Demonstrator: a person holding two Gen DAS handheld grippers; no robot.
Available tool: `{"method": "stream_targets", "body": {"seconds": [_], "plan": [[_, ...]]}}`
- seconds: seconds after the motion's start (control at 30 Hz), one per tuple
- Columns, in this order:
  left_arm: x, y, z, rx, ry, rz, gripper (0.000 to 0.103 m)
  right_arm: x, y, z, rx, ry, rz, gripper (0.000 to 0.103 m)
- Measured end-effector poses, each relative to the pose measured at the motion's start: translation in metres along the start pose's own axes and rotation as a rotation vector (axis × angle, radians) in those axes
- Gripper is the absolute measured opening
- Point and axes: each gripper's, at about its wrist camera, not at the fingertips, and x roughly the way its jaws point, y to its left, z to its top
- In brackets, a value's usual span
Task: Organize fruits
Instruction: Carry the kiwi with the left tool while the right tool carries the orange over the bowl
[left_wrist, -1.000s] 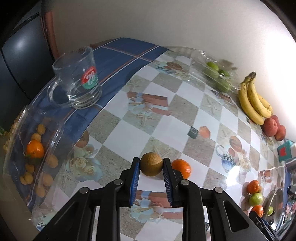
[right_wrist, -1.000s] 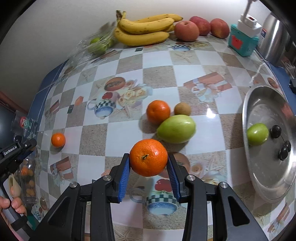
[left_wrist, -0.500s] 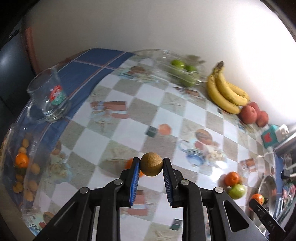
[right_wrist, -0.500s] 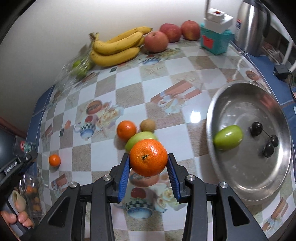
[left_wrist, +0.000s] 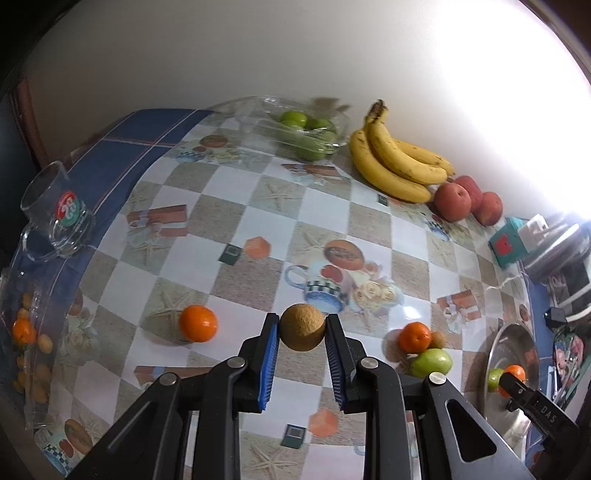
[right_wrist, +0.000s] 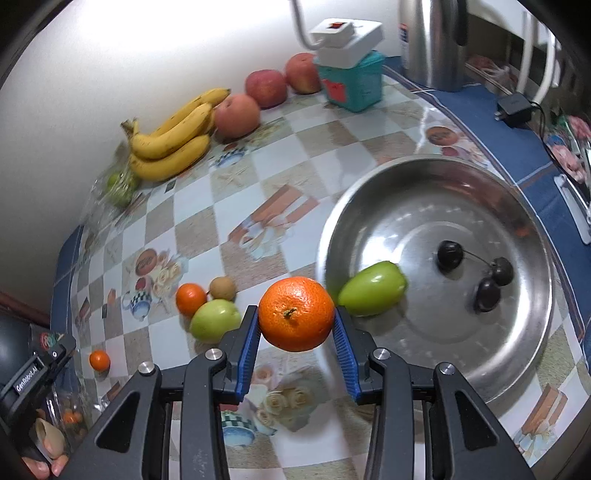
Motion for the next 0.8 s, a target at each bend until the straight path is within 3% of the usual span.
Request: {"method": "stream_targets", "body": {"seconds": [0.57,0.8], "plan": [[-0.007,-0.078,-0.016,0.176,-0.004,0.001,0.027,-0.017,-0.059,0.013,0.145,-0.044,-0.008,0.041],[-0.004,-0.125,-0.031,0.287,0.013,-0.039,0.027,-0.023,-0.087,0.017,0.202,-0.067,-0.032,0.041]]}}
